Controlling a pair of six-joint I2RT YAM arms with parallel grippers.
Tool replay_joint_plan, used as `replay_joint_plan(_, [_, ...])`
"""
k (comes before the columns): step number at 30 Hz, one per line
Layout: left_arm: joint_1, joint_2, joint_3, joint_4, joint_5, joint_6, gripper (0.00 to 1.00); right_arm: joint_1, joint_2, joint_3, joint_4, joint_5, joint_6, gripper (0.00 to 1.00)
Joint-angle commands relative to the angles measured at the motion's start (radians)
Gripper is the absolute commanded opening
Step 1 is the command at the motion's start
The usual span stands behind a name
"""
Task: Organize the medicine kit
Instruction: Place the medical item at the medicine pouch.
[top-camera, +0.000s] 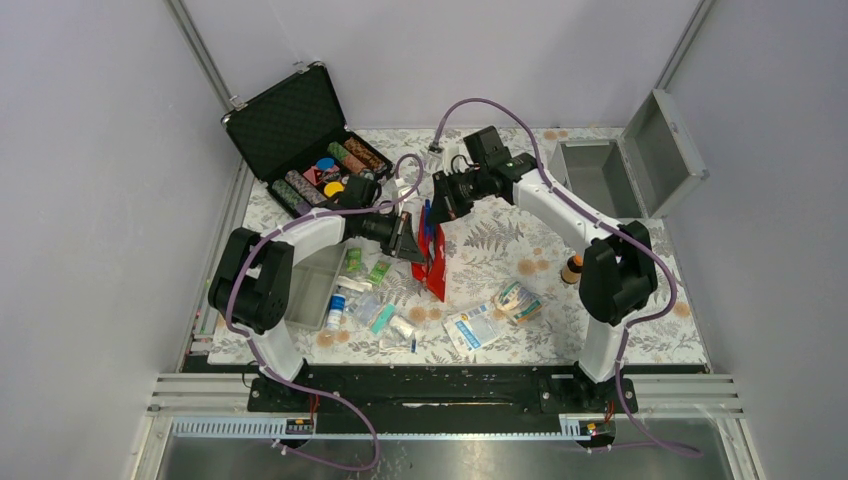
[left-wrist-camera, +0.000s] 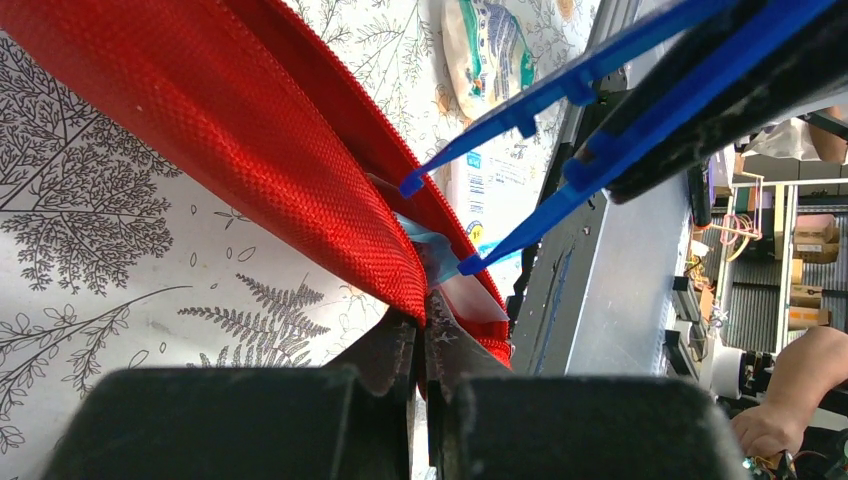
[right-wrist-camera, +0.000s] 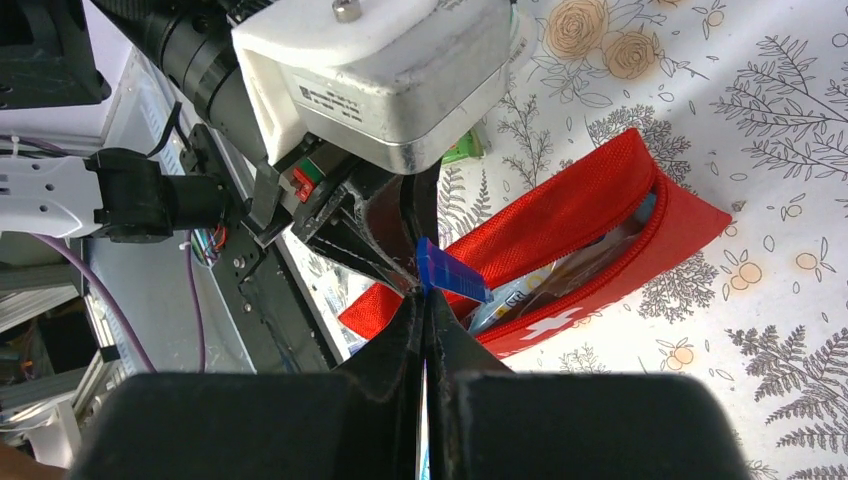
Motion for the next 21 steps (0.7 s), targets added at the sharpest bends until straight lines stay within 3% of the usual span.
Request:
replay_joint_plan(1, [0.001,-0.009,-0.006,0.049,0.003,0.003,0.0,0.003,-0.011,-0.004,0.055,-0.002,0.026,0.0])
replay_joint_plan(21, [0.0,-0.025,-0.015,0.055,-0.07,0.004,0.0,0.016,0.103,0.039,-0.137,0.178,0.036,0.0])
